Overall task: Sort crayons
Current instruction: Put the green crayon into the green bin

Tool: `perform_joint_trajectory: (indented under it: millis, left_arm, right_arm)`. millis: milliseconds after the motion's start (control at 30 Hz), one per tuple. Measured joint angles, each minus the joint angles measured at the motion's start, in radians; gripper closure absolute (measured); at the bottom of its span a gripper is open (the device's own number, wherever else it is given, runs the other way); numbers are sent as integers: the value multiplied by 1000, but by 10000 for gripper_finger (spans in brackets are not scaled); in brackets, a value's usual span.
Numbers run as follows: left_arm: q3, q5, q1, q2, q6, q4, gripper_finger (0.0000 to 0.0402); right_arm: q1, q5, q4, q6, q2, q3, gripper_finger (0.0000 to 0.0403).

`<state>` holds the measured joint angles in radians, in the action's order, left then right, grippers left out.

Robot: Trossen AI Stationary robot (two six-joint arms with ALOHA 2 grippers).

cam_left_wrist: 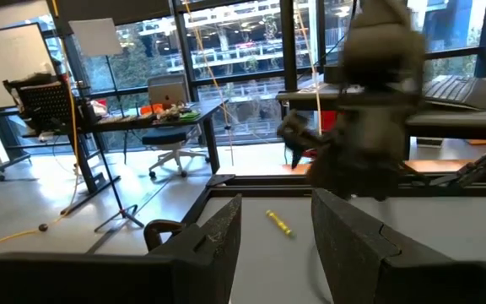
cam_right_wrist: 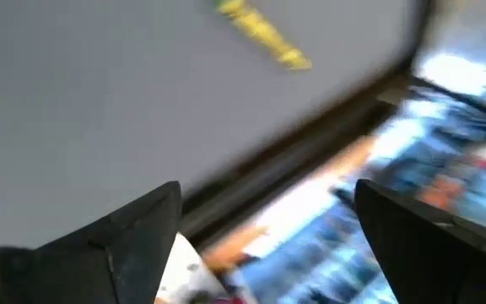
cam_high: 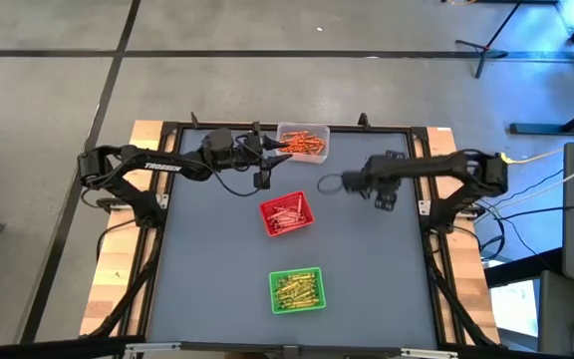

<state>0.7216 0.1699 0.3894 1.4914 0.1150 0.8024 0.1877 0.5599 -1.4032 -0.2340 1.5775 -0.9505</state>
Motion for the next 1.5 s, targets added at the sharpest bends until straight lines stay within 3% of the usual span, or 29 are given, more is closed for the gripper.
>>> perform_joint_trajectory:
  millis: [67, 267, 367, 533, 600, 800, 1033, 1200, 1500]
  left_arm:
    - [0, 0, 0, 0, 0, 0, 272]
    - [0, 0, 0, 0, 0, -2, 272]
    - [0, 0, 0, 0, 0, -6, 272]
    - [0, 0, 0, 0, 0, -6, 272]
    - [0, 0, 0, 0, 0, -5, 272]
    - [0, 0, 0, 0, 0, -5, 272]
    - [0, -1, 0, 0, 1, 1, 272]
    - [0, -11, 1, 0, 22, -6, 272]
    - [0, -26, -2, 0, 22, -27, 272]
  right_arm:
    - [90, -71, 83, 112, -16, -7, 52]
    - [289, -147, 393, 413, -18, -33, 52]
    - [355, -243, 540, 483, -17, -27, 52]
    - [427, -268, 739, 759, 7, -20, 52]
    - [459, -327, 832, 820, 19, -21, 52]
    - [582, -443, 941, 1024, 113, -21, 52]
    - [698, -610, 996, 1077, 275, -163, 52]
    - [733, -759, 869, 1066, 392, -322, 52]
    - [717, -718, 791, 1038, 448, -372, 52]
